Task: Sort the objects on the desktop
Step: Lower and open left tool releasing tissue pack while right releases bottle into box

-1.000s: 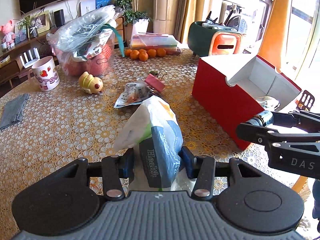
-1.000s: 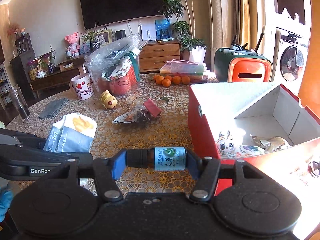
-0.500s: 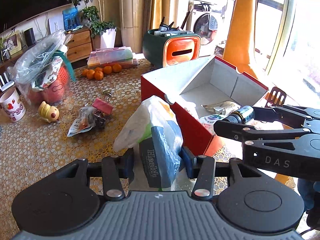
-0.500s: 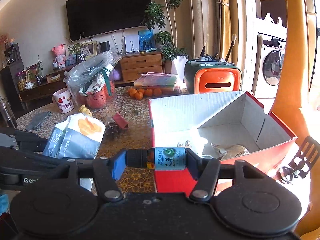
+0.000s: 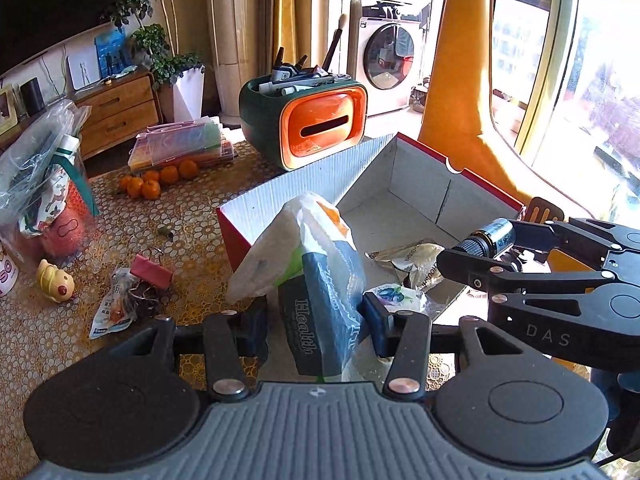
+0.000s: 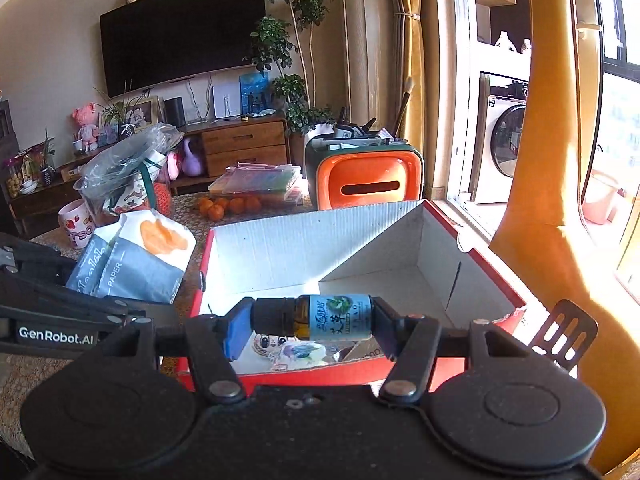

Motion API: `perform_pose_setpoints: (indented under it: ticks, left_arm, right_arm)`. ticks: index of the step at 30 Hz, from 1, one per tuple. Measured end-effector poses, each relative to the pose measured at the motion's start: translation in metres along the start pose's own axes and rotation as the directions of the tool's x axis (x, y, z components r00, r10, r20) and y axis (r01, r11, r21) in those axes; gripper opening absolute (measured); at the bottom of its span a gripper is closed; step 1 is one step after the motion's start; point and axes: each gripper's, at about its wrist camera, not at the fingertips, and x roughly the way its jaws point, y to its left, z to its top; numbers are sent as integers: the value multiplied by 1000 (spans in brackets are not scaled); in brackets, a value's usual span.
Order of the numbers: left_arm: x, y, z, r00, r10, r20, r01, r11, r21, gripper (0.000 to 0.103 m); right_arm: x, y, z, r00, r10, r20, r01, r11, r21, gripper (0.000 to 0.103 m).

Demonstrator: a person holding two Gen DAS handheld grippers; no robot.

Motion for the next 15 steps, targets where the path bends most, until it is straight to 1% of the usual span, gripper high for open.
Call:
perform_pose_setpoints:
  ticks: [6,9,12,15]
  left_arm:
    - [27,-14,27,1000,10,-4,-10,999,47,48]
    - [43,-18,37,1000,19,-4,-18,997,77,48]
    - [60,-16,44,999,18,-30,-16,997,70,48]
    - [78,-12,50,998,17,-64,-13,998,60,48]
  right_arm:
    - [20,-26,5,1000,-31,-4,31,999,11,61]
    - [33,-37,6,999,-49,-19,49,999,-1,61]
    - [46,-44,7,998,-55,-37,54,998,-32,61]
    - [58,-53,7,997,-65,-53,63,997,-32,61]
